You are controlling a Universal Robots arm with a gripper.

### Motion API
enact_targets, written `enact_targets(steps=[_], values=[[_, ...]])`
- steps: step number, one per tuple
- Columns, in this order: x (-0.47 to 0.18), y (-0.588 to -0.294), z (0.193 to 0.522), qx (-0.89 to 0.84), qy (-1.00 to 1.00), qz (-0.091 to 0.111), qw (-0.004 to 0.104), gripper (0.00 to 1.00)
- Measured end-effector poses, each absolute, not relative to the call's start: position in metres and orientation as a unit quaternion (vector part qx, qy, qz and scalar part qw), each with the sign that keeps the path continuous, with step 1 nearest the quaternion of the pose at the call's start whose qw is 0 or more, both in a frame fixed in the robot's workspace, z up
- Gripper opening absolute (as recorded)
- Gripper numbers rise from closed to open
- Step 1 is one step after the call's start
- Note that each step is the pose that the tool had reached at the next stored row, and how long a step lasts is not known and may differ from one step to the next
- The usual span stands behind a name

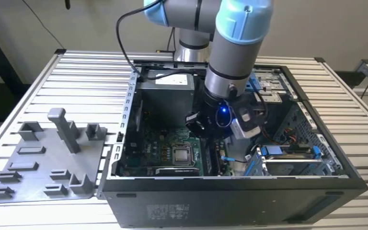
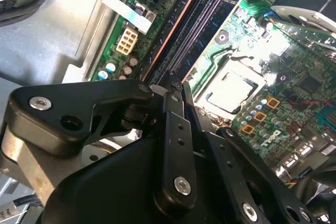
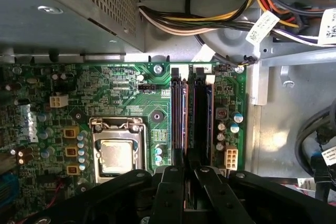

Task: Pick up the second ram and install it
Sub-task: 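Insert the second ram into the second slot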

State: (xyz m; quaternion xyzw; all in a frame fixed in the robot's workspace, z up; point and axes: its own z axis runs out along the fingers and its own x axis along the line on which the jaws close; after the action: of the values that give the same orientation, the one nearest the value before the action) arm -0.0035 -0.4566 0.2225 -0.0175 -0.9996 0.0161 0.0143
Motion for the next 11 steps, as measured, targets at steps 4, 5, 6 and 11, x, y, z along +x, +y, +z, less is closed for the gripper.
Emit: enact_targets(steps=[4, 5, 6, 11], values=[[-0.0036, -0.4566, 0.2208, -0.018, -1.000, 0.016, 0.014, 0.14], [-0.0036, -0.4566, 0.2208, -0.018, -1.000, 0.016, 0.014, 0.14], [-0.0037, -0.4566, 0.2208, -0.018, -1.000, 0.016, 0.014, 0.14], [-0.0036, -0.4566, 0.2206, -0.018, -1.000, 0.016, 0.014, 0.14]])
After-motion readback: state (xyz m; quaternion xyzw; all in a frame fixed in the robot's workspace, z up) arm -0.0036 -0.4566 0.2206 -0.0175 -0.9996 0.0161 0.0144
